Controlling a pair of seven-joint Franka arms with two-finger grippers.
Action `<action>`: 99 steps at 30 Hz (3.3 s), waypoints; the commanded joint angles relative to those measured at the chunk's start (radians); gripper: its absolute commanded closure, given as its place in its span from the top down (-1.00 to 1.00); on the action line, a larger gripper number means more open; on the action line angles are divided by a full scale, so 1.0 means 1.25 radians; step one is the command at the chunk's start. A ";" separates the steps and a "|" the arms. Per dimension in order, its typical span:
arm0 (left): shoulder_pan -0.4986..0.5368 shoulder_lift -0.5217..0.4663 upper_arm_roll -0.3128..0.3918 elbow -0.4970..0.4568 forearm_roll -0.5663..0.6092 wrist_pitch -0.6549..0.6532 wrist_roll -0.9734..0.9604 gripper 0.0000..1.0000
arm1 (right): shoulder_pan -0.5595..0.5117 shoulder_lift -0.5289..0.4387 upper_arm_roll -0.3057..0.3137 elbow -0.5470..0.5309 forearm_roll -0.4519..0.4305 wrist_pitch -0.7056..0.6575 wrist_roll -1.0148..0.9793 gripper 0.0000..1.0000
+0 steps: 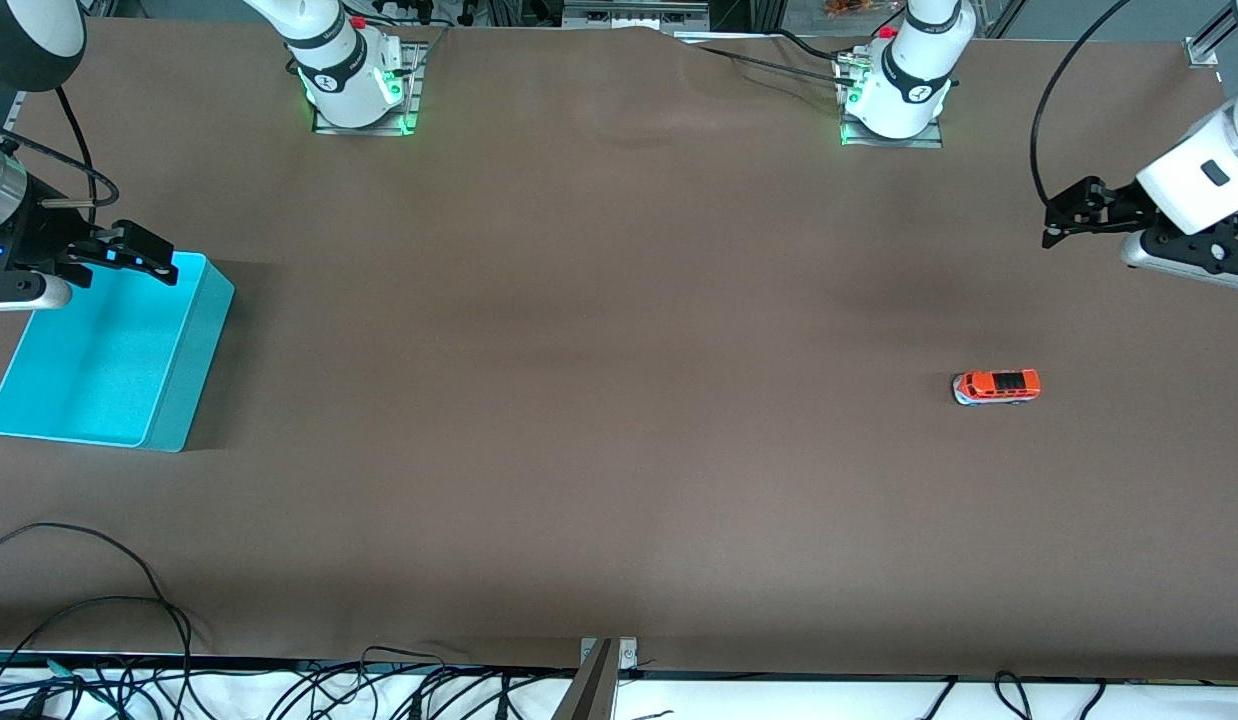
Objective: Wind up bus and store in blue box
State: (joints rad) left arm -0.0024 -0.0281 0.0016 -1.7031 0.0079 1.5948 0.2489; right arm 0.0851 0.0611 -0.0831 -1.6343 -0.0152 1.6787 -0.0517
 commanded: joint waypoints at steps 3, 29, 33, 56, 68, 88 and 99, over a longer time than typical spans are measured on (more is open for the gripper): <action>0.034 0.033 0.002 0.030 0.002 -0.016 0.212 1.00 | 0.003 0.008 -0.001 0.019 0.000 -0.007 0.008 1.00; 0.095 0.127 0.000 0.010 0.067 0.117 0.753 1.00 | 0.003 0.008 -0.001 0.019 0.000 -0.007 0.008 1.00; 0.103 0.168 0.000 -0.005 0.062 0.133 0.827 1.00 | 0.003 0.008 -0.002 0.019 0.000 -0.007 0.008 1.00; 0.136 0.264 -0.001 -0.268 0.059 0.550 0.959 1.00 | 0.003 0.008 -0.001 0.019 0.000 -0.007 0.008 1.00; 0.142 0.371 -0.004 -0.266 0.056 0.695 1.102 1.00 | 0.003 0.009 -0.002 0.019 0.000 -0.007 0.008 1.00; 0.160 0.415 -0.026 -0.271 0.055 0.725 1.135 0.33 | 0.003 0.008 -0.002 0.019 0.000 -0.007 0.008 1.00; 0.159 0.414 -0.030 -0.270 0.055 0.723 1.136 -0.74 | 0.003 0.008 -0.002 0.019 0.000 -0.007 0.008 1.00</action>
State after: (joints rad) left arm 0.1819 0.4908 -0.0243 -2.0450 0.0737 2.4949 1.6422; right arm 0.0850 0.0613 -0.0831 -1.6343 -0.0152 1.6787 -0.0510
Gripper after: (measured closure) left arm 0.476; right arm 0.000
